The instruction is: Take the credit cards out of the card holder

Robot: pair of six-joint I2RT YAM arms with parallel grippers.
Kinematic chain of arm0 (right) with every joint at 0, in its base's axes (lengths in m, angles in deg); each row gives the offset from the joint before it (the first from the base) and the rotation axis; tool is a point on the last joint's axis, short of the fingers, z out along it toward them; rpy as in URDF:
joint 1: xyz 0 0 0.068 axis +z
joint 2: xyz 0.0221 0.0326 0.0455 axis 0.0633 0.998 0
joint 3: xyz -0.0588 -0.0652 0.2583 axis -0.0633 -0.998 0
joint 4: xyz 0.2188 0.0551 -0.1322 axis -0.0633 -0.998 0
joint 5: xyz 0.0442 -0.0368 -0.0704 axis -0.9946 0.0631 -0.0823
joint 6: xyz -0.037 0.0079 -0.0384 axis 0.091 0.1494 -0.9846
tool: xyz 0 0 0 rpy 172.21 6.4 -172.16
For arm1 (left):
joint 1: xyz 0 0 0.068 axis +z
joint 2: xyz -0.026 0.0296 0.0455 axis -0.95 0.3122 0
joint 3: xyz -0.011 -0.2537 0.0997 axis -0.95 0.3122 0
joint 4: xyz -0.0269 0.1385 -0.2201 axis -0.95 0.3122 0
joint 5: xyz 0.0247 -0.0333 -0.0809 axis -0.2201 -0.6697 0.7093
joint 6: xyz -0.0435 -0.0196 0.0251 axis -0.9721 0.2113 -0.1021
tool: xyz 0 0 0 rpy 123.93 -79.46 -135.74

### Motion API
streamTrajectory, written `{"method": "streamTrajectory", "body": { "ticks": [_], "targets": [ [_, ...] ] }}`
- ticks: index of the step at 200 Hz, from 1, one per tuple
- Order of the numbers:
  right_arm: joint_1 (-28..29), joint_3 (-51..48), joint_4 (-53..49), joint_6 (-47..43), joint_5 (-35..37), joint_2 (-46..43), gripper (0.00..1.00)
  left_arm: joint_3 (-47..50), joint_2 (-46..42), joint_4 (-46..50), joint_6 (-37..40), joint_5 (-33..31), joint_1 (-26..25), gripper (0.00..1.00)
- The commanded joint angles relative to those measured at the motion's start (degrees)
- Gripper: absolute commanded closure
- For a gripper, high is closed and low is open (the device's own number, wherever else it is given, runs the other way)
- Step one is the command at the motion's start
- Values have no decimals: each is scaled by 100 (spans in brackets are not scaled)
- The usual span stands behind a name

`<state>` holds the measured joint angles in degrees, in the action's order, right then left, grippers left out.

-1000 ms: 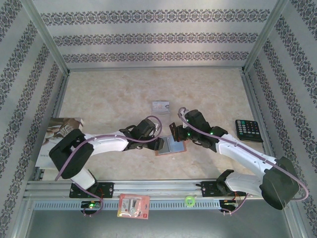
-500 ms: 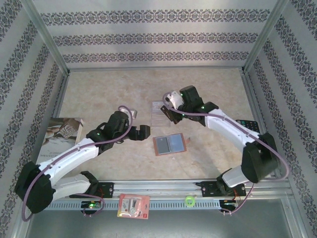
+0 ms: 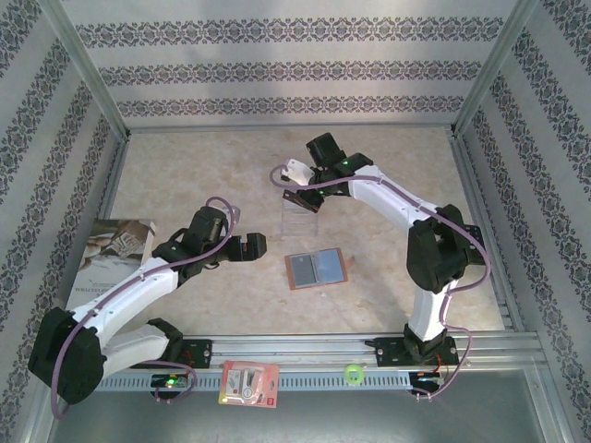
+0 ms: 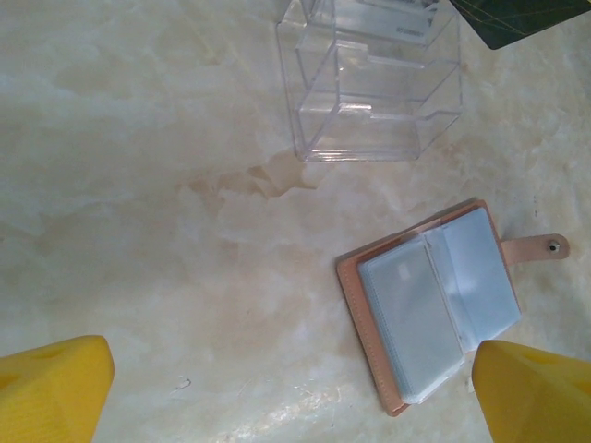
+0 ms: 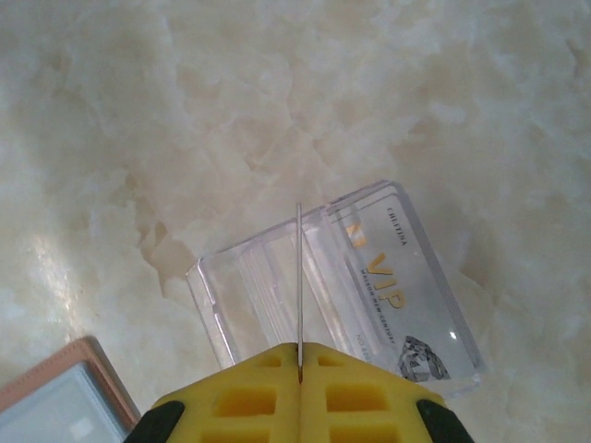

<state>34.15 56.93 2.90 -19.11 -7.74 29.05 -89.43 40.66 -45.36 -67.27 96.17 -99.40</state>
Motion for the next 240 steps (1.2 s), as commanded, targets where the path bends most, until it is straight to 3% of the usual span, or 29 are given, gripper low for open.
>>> {"method": "streamTrajectory", "body": {
  "ticks": [1, 240],
  "targets": [
    [20, 207, -429, -551, 196, 162, 100, -18, 157, 135, -16, 135, 147, 0],
    [-301, 1089, -1096, -1646, -293, 1170, 99, -343, 712, 483, -117, -116, 404, 0]
  ]
}}
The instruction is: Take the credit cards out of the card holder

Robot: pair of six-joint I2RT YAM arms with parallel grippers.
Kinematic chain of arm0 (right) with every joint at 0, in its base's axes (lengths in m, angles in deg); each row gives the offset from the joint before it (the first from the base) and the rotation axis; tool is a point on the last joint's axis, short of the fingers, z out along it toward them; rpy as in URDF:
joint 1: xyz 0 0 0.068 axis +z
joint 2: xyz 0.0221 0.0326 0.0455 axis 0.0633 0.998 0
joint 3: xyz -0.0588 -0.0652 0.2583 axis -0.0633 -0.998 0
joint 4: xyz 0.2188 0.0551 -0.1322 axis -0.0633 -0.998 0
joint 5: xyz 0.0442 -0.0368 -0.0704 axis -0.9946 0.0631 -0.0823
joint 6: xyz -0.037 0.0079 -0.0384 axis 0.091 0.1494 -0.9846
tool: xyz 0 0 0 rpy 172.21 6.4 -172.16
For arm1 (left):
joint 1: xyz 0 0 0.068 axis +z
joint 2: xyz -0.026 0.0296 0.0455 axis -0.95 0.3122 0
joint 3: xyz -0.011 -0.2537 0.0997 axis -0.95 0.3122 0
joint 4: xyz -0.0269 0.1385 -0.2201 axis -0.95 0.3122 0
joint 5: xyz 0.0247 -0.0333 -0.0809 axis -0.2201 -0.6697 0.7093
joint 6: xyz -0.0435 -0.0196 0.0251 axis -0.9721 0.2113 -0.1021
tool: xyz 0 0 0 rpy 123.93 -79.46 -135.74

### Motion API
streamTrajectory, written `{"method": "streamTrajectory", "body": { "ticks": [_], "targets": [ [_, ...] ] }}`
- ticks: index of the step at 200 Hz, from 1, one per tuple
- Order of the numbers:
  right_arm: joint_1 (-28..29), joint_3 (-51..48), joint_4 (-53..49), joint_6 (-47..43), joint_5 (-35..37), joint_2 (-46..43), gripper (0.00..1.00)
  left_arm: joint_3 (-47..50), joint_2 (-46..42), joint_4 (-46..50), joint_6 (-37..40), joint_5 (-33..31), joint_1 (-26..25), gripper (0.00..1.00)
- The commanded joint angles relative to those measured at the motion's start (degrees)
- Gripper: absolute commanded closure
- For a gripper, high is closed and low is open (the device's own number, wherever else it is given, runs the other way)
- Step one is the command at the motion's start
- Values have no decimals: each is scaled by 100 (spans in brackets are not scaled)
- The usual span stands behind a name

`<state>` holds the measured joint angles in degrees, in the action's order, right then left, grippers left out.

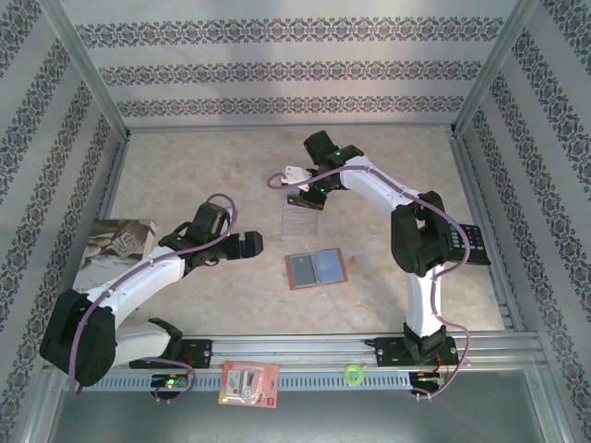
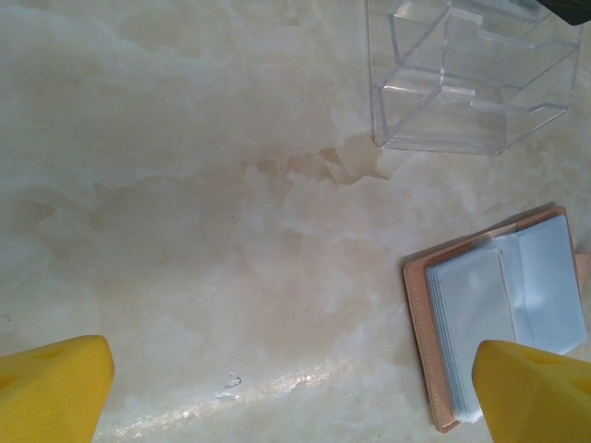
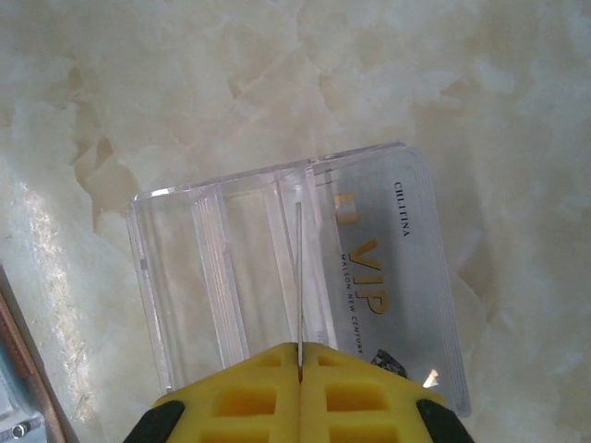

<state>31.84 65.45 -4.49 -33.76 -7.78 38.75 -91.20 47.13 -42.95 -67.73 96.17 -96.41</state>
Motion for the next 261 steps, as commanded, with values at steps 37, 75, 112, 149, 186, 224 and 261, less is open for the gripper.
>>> {"method": "streamTrajectory", "body": {
  "ticks": [37, 75, 112, 149, 186, 224, 261],
  "targets": [
    [-61, 323, -436, -205, -444, 295, 96, -188, 187, 213, -71, -88, 130, 0],
    [-69, 241, -112, 27, -230, 244, 72, -191, 201, 138, -86, -4, 131, 0],
    [-84, -263, 939, 652, -291, -428, 62, -54, -82, 25, -114, -17, 131, 0],
    [-62, -667, 1924, 2266, -729, -1138, 61, 195, -519, -390, -305, 89, 129, 0],
    [195, -1527, 2672, 4648, -564, -1693, 68, 565, -731, -1034, -512, 471, 140, 0],
    [700, -2202, 1973, 5921, 441, -1884, 88, 907, -830, -1315, -596, 451, 138, 2],
    [1118, -2285, 1287, 6076, 1428, -1430, 97, 989, -763, -1459, -504, 483, 138, 1]
  ]
}}
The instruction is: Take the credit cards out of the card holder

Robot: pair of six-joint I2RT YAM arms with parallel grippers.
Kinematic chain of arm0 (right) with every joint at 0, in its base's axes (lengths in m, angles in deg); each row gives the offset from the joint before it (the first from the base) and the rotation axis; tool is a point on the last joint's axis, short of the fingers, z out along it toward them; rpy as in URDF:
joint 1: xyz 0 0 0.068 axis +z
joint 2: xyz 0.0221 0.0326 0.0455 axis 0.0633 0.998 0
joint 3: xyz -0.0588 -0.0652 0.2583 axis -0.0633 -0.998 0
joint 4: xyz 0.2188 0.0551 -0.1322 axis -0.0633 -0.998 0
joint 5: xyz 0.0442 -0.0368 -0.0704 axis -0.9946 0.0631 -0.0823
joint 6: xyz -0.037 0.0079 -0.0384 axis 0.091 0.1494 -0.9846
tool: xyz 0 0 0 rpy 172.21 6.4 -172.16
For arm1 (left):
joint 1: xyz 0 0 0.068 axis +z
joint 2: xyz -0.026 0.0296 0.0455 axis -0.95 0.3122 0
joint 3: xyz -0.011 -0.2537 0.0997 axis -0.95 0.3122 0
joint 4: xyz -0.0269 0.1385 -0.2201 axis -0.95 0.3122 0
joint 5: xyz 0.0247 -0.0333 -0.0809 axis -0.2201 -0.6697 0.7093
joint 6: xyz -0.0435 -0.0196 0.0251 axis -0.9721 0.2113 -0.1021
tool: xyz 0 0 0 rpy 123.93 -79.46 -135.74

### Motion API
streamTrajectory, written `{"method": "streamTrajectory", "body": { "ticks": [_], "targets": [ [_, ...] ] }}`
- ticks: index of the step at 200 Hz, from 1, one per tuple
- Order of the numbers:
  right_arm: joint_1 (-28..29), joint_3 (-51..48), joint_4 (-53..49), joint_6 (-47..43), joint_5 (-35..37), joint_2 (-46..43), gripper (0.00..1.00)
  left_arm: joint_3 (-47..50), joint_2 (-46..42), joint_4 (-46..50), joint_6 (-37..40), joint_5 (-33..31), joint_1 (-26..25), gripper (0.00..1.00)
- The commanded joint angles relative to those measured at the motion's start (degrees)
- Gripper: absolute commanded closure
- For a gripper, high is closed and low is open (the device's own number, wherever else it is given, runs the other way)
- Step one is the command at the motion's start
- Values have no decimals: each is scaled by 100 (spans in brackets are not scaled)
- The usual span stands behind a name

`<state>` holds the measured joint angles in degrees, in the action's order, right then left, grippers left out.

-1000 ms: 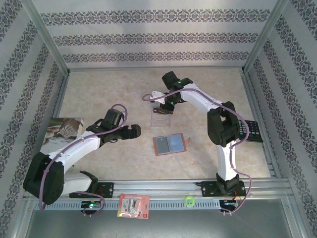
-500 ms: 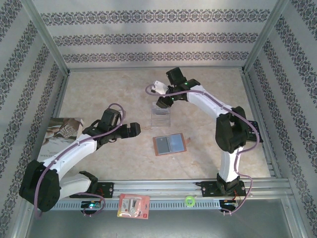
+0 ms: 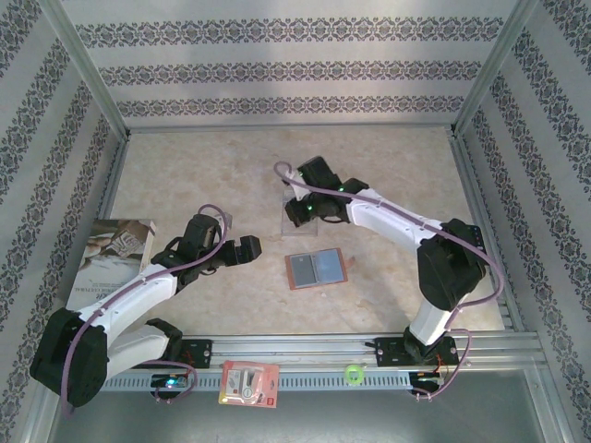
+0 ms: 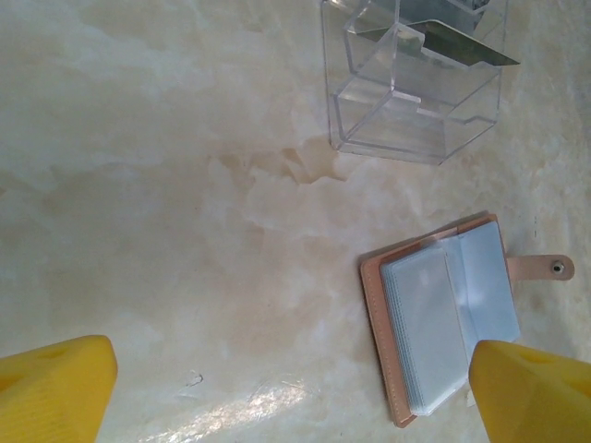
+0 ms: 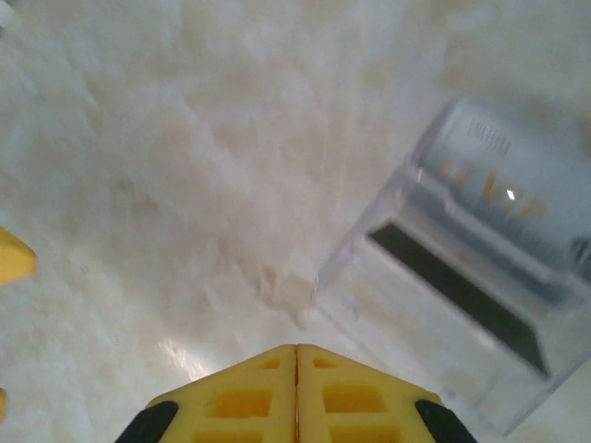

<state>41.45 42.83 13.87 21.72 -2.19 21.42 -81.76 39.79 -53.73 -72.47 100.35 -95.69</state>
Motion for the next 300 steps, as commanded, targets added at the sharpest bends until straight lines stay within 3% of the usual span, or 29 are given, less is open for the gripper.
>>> {"method": "streamTrajectory", "body": {
  "ticks": [1, 237, 279, 300],
  "targets": [
    [160, -23, -550, 533, 896, 309, 97, 43, -28, -378, -24, 61, 67, 1],
    [48, 2080, -1396, 248, 2435, 1991, 100, 60, -309, -180, 168, 67, 171, 0],
    [49, 1896, -1135, 241, 2596, 1576, 97, 75, -359, -191, 158, 95, 161, 0],
    [128, 1279, -791, 255, 2438, 878, 82, 125, -415, -297, 99, 174, 158, 0]
  ]
}}
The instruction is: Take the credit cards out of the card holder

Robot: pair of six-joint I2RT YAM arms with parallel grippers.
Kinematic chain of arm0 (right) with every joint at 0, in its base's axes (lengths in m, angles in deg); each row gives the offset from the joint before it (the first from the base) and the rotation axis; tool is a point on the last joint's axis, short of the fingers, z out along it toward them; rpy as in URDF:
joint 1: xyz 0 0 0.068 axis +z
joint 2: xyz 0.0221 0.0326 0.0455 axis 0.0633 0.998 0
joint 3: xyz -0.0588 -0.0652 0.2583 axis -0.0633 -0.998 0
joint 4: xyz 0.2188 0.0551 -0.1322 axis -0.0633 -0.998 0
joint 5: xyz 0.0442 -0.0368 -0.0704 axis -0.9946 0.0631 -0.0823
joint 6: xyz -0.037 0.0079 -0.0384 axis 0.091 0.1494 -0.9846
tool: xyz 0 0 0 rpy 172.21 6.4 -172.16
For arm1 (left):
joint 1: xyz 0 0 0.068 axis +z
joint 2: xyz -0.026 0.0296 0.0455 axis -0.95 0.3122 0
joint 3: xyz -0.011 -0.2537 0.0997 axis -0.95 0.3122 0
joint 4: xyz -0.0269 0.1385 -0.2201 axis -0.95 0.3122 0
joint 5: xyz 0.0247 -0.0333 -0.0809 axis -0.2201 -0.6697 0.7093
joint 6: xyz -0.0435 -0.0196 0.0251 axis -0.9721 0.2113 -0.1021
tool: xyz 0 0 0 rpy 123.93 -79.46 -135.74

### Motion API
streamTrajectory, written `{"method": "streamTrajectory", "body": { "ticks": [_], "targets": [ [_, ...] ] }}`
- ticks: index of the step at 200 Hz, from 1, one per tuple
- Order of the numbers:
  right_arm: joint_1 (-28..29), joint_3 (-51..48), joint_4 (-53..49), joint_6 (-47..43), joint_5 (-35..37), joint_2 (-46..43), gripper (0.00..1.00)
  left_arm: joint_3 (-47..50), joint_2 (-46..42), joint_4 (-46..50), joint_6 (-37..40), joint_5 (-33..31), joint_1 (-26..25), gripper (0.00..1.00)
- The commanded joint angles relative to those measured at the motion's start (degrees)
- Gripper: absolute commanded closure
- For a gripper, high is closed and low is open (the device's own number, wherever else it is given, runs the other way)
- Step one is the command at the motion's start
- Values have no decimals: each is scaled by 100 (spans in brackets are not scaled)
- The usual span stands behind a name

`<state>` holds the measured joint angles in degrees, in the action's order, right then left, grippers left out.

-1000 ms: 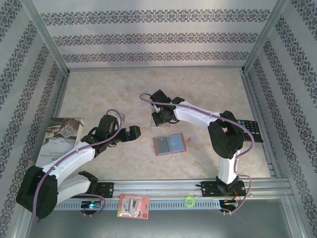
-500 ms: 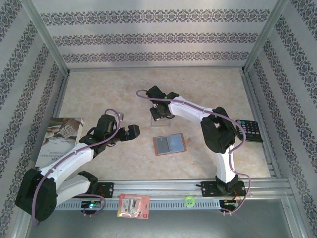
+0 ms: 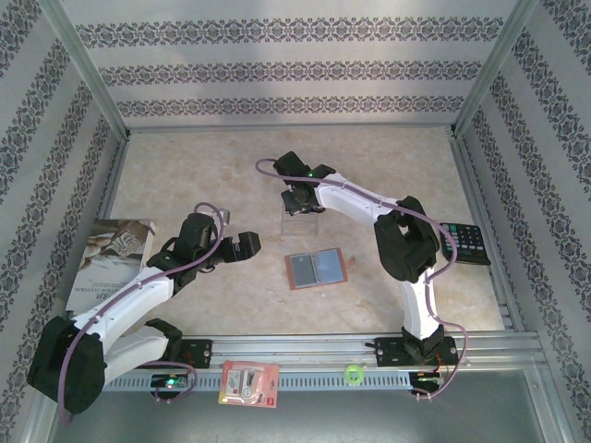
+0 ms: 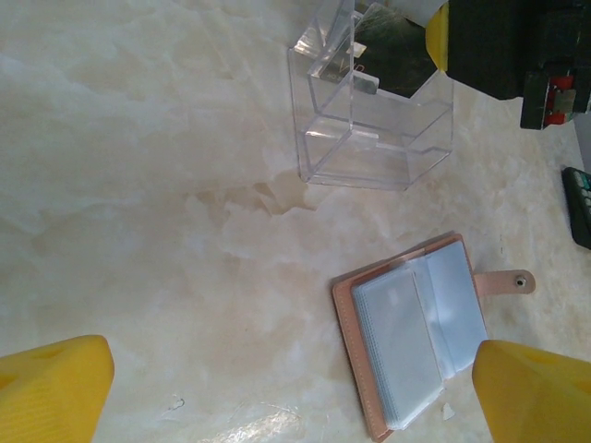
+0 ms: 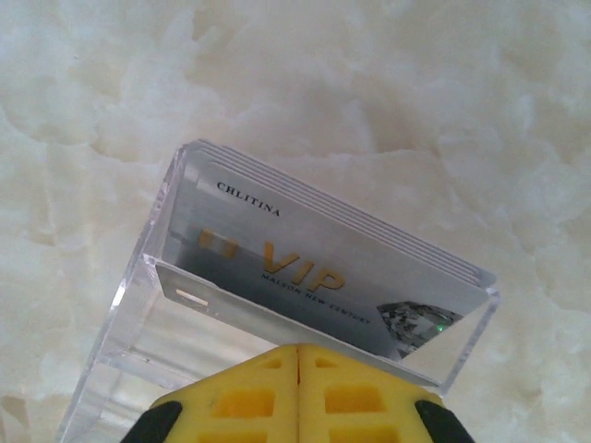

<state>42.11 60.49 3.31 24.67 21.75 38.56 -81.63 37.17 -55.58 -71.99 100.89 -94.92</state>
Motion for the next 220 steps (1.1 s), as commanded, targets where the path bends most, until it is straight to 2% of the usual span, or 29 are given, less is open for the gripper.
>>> {"method": "streamTrajectory", "body": {
  "ticks": [1, 10, 28, 58, 83, 156, 200, 220],
  "targets": [
    [72, -527, 271, -39, 31, -871, 82, 114, -153, -120, 50, 127, 84, 0],
    [132, -848, 338, 8, -73, -1177, 74, 137, -175, -188, 15, 159, 89, 0],
    [332, -1576, 448, 147, -288, -1703, 68, 200, -195, -310, -44, 221, 90, 0],
    [774, -2692, 567, 414, -637, -2246, 64, 356, -162, -554, -167, 312, 70, 0],
    [1271, -3304, 798, 532, -722, -2226, 62, 477, -84, -667, -240, 276, -32, 4],
    [1968, -3301, 789, 660, -198, -1658, 60, 625, -41, -697, -283, 178, -181, 8],
    [1978, -3326, 798, 711, -462, -1378, 60, 575, 17, -716, -254, 165, -251, 8],
    [1986, -3350, 932, 756, -650, -1268, 65, 513, 61, -657, -195, 153, -328, 10]
  ]
}}
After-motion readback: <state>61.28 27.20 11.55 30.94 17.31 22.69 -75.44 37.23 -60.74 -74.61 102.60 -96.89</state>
